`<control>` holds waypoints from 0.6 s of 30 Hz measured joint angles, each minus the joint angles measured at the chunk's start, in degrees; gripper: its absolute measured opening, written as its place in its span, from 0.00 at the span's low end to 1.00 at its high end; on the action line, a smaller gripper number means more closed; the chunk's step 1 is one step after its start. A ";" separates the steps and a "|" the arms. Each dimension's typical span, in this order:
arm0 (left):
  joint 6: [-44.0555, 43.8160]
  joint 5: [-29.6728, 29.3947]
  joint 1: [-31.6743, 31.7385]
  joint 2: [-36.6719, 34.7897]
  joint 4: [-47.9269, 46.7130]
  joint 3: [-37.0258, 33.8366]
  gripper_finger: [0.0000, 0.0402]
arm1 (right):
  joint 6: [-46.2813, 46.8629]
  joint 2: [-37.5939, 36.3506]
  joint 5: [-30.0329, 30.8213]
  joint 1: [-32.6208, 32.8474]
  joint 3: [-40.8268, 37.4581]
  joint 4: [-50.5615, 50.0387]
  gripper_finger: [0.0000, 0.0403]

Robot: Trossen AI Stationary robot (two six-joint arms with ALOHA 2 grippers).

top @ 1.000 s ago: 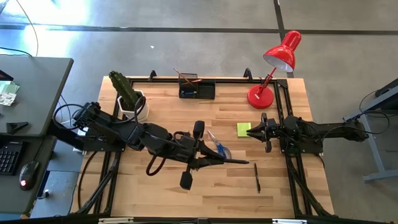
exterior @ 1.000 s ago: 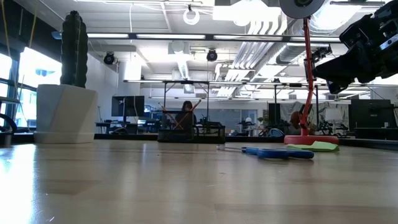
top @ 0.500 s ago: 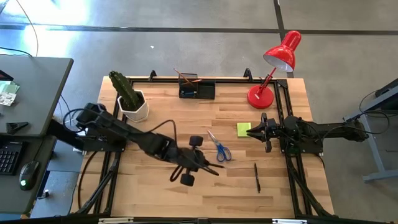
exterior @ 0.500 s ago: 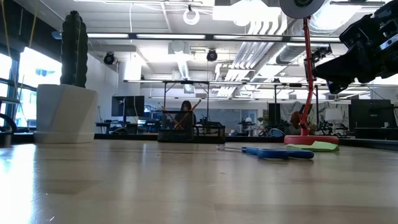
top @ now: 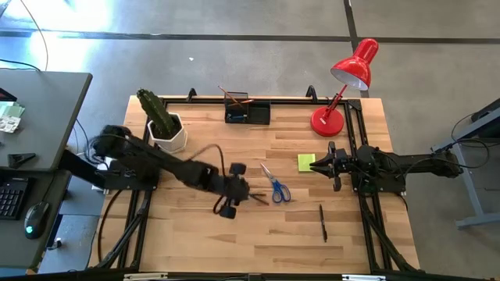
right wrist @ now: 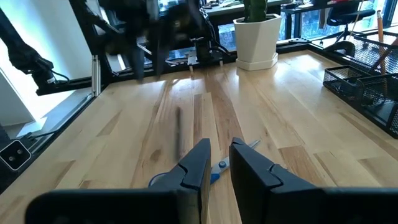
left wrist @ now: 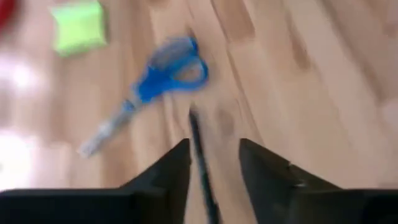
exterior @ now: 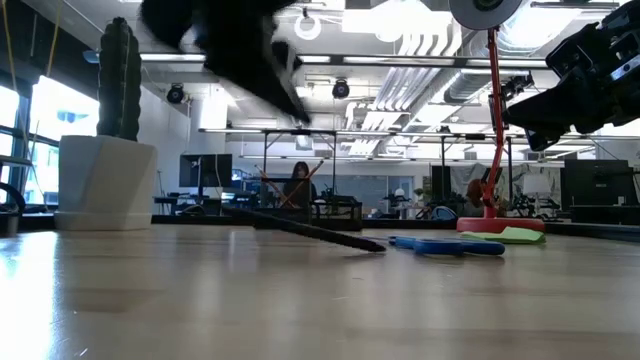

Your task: Pick and place office supplies into organizer

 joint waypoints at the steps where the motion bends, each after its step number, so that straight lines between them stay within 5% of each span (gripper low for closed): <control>1: 0.48 0.54 0.99 -2.16 -1.53 0.81 0.37 | 0.00 0.01 0.00 0.00 0.00 0.00 0.13; 9: 2.22 4.40 11.66 -20.66 -4.84 6.82 0.64 | 0.02 0.09 0.00 0.01 0.00 0.02 0.13; 18: -0.15 4.10 27.39 -29.48 -3.29 10.82 0.70 | 0.00 -0.02 0.07 0.01 0.00 0.00 0.13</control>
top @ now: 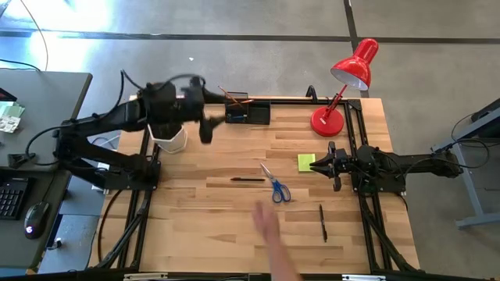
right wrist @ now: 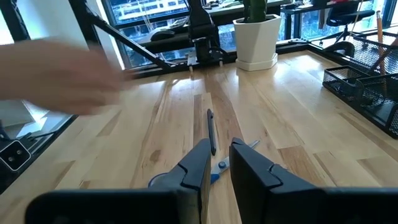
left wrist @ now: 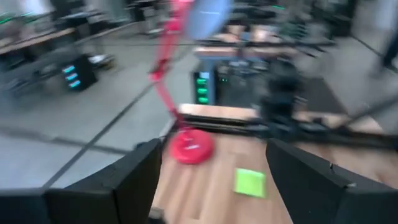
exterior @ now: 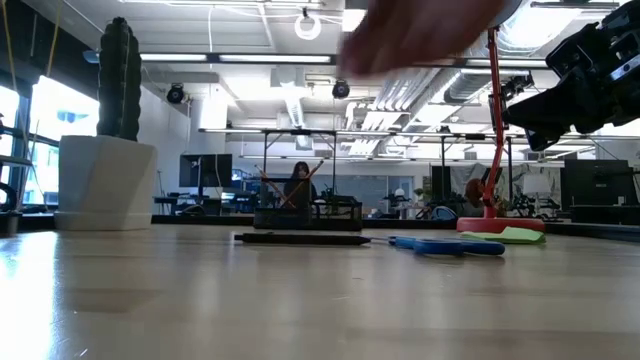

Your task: Pick and place office supplies into organizer

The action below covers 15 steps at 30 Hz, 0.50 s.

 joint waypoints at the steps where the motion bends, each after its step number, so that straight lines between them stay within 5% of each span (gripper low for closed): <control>1: -1.41 -0.90 1.54 -0.02 0.02 0.06 0.70 | 0.02 0.00 0.00 0.00 0.00 0.00 0.13; 7: -12.94 -8.83 7.82 -0.08 -0.24 0.06 0.70 | 0.01 0.01 -0.01 -0.01 0.00 0.00 0.13; 15: -17.97 -9.27 9.81 -0.06 -0.84 0.06 0.70 | 0.02 0.01 -0.04 -0.01 0.00 0.00 0.13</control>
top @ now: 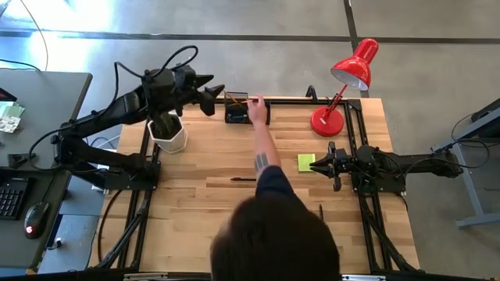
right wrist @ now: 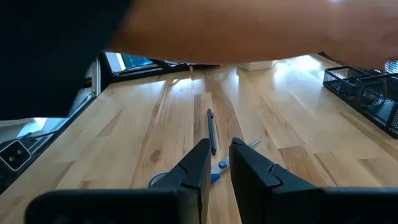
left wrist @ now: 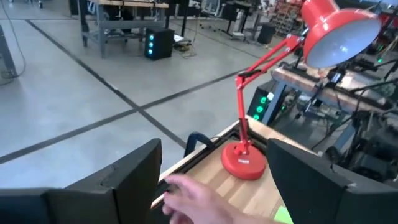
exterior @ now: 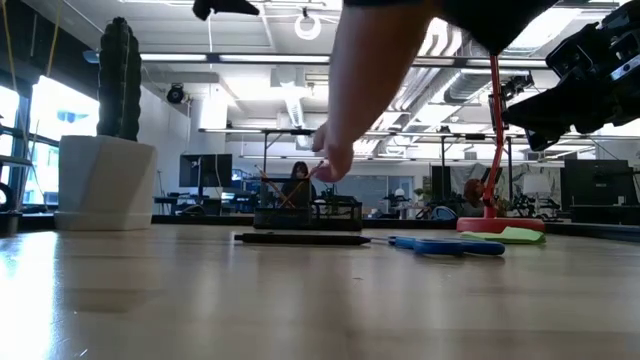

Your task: Pick and place office supplies into organizer

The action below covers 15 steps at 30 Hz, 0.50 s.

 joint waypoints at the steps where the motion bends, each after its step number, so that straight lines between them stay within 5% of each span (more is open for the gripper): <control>1: 0.21 -0.10 0.00 -0.02 -0.39 0.00 0.70 | 0.00 -0.01 0.00 0.00 0.00 0.00 0.13; 12: 3.98 0.20 0.00 -0.30 0.24 0.00 0.70 | -0.01 0.01 -0.02 0.01 0.00 -0.01 0.13; 15: 7.94 7.44 0.02 -1.12 2.91 0.02 0.70 | -0.02 -0.01 -0.02 0.01 0.00 -0.01 0.13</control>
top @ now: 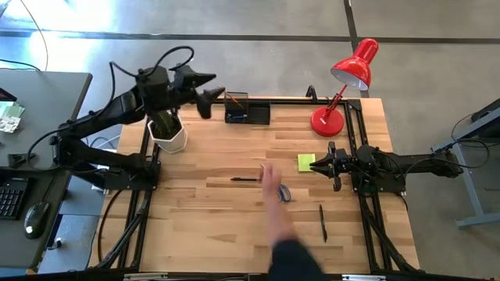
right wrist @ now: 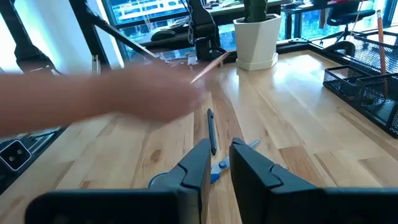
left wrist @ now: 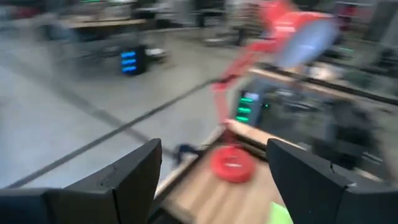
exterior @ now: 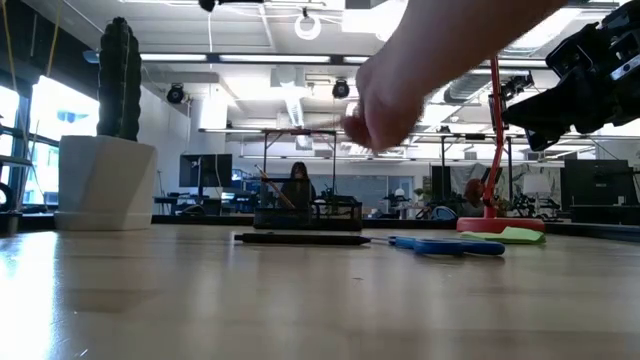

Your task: Pick and place office supplies into organizer

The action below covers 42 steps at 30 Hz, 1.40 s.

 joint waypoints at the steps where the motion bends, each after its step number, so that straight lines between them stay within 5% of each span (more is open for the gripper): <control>1: 1.51 3.55 -0.01 -0.32 0.46 0.00 0.70 | 0.01 0.00 0.02 0.00 0.00 -0.01 0.13; 6: 6.55 17.62 -0.11 -3.23 -0.45 0.00 0.70 | -0.01 0.00 0.17 -0.02 0.00 -0.01 0.13; 11: 7.52 23.78 -0.07 -3.97 -2.77 0.02 0.70 | -0.01 0.00 0.37 -0.02 0.00 -0.03 0.13; 20: 14.09 36.69 -1.42 -2.00 -24.61 -0.07 0.70 | 0.01 0.00 0.39 -0.01 0.00 -0.03 0.13; 24: 14.83 36.53 -6.71 -2.14 -31.67 -4.57 0.70 | 0.01 0.00 0.39 0.00 0.00 -0.03 0.13; 30: 4.32 29.06 -22.93 -3.52 -27.64 -16.60 0.70 | 0.01 0.00 0.42 -0.02 0.00 -0.03 0.13; 36: -3.69 17.17 -38.01 -2.89 -9.02 -26.88 0.70 | 0.01 0.02 0.42 0.00 0.00 -0.04 0.13; 42: -3.83 17.27 -40.28 0.76 14.02 -36.70 0.70 | -0.01 -0.08 0.42 -0.02 0.00 -0.03 0.13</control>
